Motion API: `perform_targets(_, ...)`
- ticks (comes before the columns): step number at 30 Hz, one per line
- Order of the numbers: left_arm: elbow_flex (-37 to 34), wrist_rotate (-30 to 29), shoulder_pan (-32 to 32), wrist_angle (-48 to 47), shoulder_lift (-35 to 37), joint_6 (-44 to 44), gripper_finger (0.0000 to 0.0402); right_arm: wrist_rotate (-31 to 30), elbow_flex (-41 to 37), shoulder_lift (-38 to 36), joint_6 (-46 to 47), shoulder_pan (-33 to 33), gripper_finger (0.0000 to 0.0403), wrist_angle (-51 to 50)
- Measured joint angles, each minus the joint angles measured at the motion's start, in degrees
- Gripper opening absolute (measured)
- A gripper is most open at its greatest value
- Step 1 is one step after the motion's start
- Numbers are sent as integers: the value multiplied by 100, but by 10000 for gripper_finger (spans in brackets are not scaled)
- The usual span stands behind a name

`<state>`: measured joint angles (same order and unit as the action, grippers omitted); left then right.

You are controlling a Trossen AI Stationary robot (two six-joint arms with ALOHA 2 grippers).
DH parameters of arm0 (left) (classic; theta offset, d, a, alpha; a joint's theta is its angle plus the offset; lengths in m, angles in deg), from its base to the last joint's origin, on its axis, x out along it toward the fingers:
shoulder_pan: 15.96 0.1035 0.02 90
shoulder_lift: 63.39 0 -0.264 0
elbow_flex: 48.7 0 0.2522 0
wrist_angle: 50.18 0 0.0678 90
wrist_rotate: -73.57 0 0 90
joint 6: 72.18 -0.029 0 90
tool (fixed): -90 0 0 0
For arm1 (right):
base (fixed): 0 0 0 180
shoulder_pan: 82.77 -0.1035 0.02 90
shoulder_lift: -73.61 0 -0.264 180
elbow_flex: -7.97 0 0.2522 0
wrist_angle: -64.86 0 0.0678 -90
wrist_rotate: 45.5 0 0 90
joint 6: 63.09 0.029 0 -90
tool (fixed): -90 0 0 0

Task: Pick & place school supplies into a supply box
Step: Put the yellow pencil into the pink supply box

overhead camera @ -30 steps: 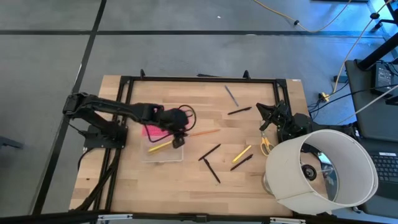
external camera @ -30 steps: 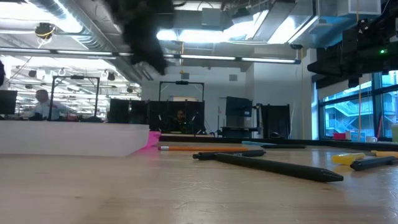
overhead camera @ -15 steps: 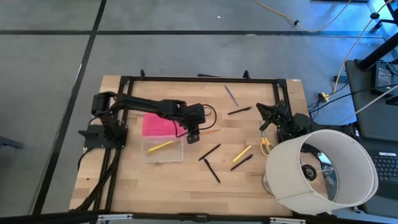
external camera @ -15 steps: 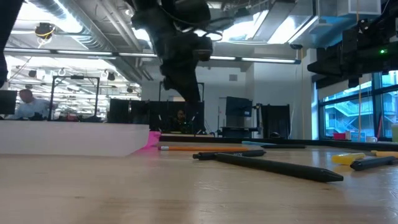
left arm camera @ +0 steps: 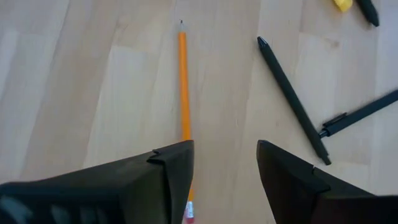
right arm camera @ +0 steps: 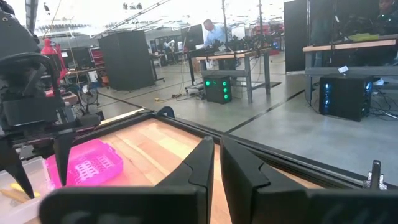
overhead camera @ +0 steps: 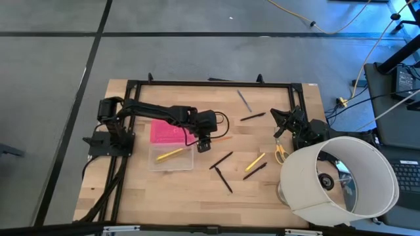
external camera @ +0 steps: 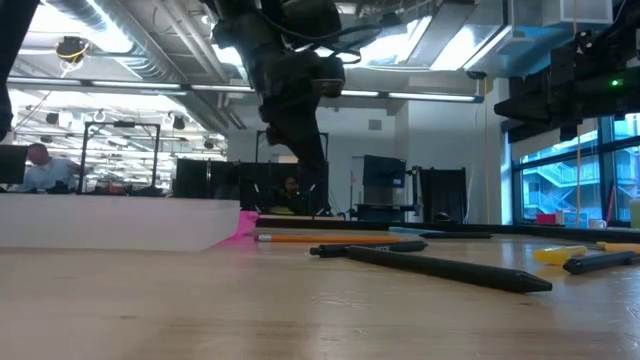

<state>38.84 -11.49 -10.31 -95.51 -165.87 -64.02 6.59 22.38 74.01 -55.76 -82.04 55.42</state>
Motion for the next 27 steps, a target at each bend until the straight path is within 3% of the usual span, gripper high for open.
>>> perform_targets(7,0,-12,2,-41,0,-68,186,0,0,0,9,0,34,0)
perform_targets(21,-16,-390,13,-657,-6,45,176,0,0,2,9,-1,34,0)
perform_targets(27,-24,-365,13,-733,-485,162,162,0,0,2,9,0,34,1)
